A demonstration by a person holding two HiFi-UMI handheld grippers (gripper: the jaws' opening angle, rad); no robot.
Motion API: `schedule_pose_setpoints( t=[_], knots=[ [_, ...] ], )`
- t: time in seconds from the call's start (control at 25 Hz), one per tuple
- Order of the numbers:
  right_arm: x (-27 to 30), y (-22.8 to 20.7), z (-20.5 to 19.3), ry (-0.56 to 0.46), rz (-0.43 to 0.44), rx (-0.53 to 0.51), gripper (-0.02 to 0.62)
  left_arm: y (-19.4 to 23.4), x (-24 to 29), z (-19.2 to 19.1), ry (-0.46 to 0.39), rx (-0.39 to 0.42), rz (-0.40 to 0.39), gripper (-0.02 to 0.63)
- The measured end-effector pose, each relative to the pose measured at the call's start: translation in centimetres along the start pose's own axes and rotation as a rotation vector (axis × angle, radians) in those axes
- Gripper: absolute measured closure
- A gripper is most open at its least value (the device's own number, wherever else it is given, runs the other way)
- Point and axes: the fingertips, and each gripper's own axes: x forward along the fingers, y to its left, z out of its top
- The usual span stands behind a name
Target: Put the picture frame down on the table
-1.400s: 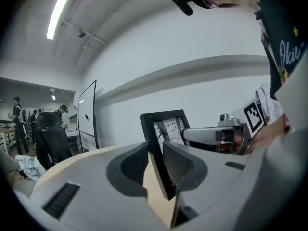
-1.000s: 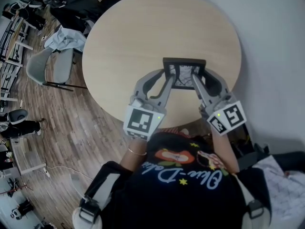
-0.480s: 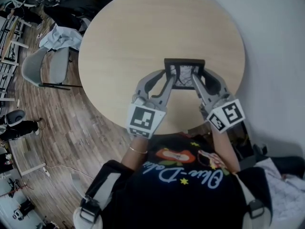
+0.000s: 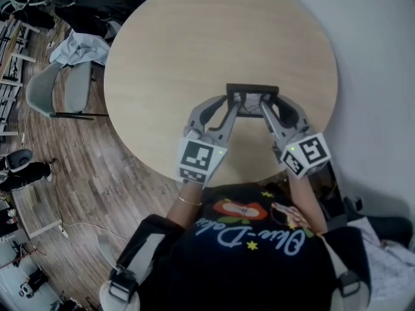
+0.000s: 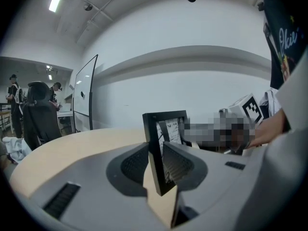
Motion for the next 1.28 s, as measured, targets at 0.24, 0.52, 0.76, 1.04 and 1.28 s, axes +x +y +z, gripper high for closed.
schedule_pose_setpoints(
  t=[0.24,0.52,0.76,1.04,1.28],
  knots=[
    [3.4,-1.3,-0.3,0.079,-0.013,0.028,0.511,3.0,1.8,-0.7,0.066,-0.031,-0.020,0.511],
    [6.3,-2.6,-2.4,0.161,-0.013,0.087,0.511,5.1,4.0,-3.2,0.137,-0.049,-0.029,0.511],
    [7.9,-3.5,-4.6,0.232,-0.033,0.168,0.511,6.4,5.1,-5.1,0.196,-0.073,-0.054,0.511],
    [8.2,-4.6,-6.9,0.297,-0.049,0.201,0.511,6.2,6.4,-7.0,0.254,-0.077,-0.073,0.511],
    [8.6,-5.4,-7.6,0.321,-0.068,0.216,0.508,6.1,7.3,-7.9,0.264,-0.077,-0.072,0.511]
  ],
)
